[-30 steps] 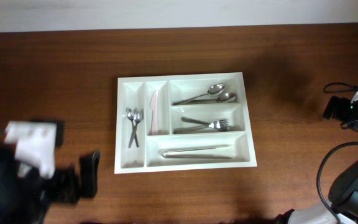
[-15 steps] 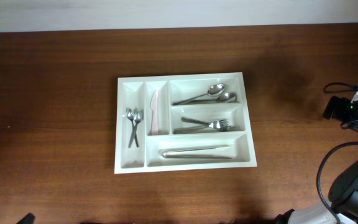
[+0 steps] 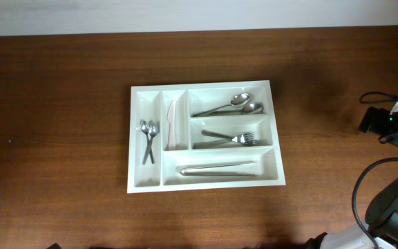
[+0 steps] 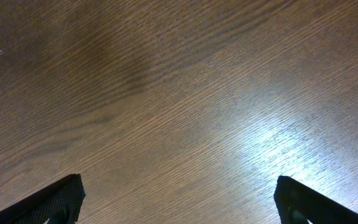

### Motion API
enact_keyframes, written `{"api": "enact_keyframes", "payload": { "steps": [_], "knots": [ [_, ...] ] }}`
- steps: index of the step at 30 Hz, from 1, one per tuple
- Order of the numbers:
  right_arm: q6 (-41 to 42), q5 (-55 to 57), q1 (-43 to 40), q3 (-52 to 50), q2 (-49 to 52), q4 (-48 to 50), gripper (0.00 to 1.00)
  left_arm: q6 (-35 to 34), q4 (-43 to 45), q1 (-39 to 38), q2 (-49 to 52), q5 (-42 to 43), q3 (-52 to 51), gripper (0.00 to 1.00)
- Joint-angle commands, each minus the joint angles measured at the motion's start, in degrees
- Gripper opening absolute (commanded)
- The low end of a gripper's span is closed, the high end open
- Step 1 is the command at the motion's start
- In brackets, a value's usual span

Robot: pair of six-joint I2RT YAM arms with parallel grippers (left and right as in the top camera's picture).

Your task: Pack container

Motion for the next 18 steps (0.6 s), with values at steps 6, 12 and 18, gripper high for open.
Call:
{"api": "enact_keyframes", "payload": {
  "steps": [6, 12, 18],
  "knots": [
    [0.5, 0.28, -0.31, -0.31, -0.13, 0.13, 0.99, -0.57, 0.0, 0.2, 0.24, 1.11, -0.2, 0.99],
    [0.5, 0.28, -0.31, -0.31, -0.13, 0.13, 0.99, -0.52, 0.0, 0.2, 0.24, 1.31, -0.2, 0.99],
    [0.5, 0.28, -0.31, -0.31, -0.13, 0.13, 0.99, 8.31, 4.94, 0.2, 0.24, 1.77, -0.33, 0.99]
  ]
}}
